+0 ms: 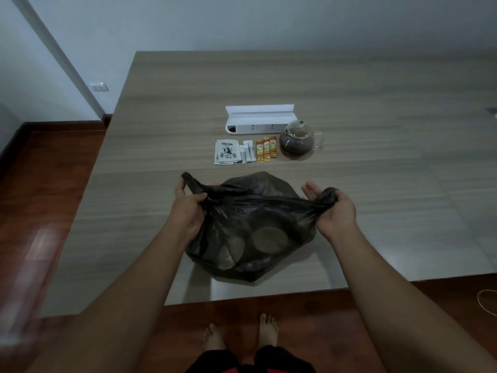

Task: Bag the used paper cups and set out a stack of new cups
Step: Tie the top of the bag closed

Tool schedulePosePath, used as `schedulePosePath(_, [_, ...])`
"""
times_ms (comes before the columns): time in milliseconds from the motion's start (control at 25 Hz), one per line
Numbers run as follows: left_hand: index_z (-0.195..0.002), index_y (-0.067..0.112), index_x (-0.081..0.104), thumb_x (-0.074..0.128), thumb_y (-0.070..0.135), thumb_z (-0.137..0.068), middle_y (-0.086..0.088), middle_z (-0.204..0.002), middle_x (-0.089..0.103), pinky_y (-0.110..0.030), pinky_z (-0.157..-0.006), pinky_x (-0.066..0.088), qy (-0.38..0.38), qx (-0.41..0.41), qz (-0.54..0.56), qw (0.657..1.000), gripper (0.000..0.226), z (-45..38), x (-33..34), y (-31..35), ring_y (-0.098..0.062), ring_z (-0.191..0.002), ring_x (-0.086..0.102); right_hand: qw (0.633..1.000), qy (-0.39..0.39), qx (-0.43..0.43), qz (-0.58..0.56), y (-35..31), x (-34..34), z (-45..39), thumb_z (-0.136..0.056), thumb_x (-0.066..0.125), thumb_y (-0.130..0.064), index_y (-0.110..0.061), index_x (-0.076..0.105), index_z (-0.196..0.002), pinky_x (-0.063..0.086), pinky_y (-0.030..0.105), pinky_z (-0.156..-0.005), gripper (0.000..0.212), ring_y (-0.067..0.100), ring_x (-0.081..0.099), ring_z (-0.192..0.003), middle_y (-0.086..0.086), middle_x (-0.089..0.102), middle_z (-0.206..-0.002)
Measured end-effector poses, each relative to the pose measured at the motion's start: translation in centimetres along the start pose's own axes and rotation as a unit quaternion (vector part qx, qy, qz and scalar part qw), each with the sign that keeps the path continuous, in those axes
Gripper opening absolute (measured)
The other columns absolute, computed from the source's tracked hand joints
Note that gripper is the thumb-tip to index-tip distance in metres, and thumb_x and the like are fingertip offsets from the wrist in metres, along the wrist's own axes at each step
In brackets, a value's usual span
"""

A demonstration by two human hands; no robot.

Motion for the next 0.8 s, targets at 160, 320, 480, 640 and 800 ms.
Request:
schedulePosePath(160, [-0.13,0.012,0.045,0.07,-0.007,-0.074,-0.03,-0.116,0.063,-0.047,-0.077,0.058,-0.015,0.002,0.019,1.0,0.065,-0.4,-0.1,-1.6,-0.04,-0.099,0.066,0.998,0.039,0.043,0.023,1.6,-2.1,-1.1,-0.103,0.025,-0.034,0.003,0.062,-0.098,0.044,0.043,-0.102,0.053,0.028,0.063,-0.103,0.014,0.076,-0.088])
schedulePosePath(320, [-0.112,-0.002,0.059,0.051,0.005,-0.097,-0.015,-0.093,0.072,-0.037,-0.074,0.058,-0.05,0.002,-0.021,0.999,0.019,0.2,0.8,-2.3,-0.028,-0.086,0.07,0.998,0.044,0.052,-0.007,1.9,-3.4,-1.0,-0.101,0.035,-0.038,0.003,0.066,-0.083,0.05,0.032,-0.074,0.054,0.022,0.061,-0.064,0.014,0.068,-0.073])
schedulePosePath(480, [-0.084,0.012,0.068,0.032,0.014,-0.106,-0.004,-0.074,0.075,-0.035,-0.076,0.055,-0.016,0.004,0.078,0.997,0.042,0.5,1.2,-2.2,-0.02,-0.079,0.07,0.994,0.069,0.058,0.056,1.7,-3.8,-2.1,-0.103,0.042,-0.039,-0.01,0.061,-0.083,0.034,0.019,-0.044,0.04,0.009,0.035,-0.04,-0.003,0.042,-0.048])
schedulePosePath(640, [-0.078,0.015,0.05,0.026,0.024,-0.108,-0.012,-0.093,0.077,-0.045,-0.095,0.048,-0.021,0.035,0.215,0.976,0.04,0.3,1.3,-1.5,-0.026,-0.099,0.067,0.997,0.056,0.031,-0.038,0.3,-3.3,-3.1,-0.104,0.038,-0.036,-0.017,0.043,-0.067,0.048,0.033,-0.075,0.042,0.019,0.059,-0.069,0.005,0.064,-0.058])
schedulePosePath(800, [-0.083,0.014,0.044,0.028,0.02,-0.108,-0.005,-0.06,0.066,-0.047,-0.087,0.051,0.011,0.044,0.283,0.958,0.03,0.4,1.0,-1.7,-0.025,-0.075,0.075,0.997,0.044,0.036,-0.044,0.5,-3.1,-2.8,-0.104,0.032,-0.029,-0.019,0.036,-0.061,0.049,0.04,-0.073,0.044,0.026,0.07,-0.065,0.007,0.062,-0.055])
Point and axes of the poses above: each hand's wrist, its own z-axis away from the middle knuckle, its own x-axis out of the palm, y = z × x, the point moved 8 cm from there along -z, towards the middle knuckle
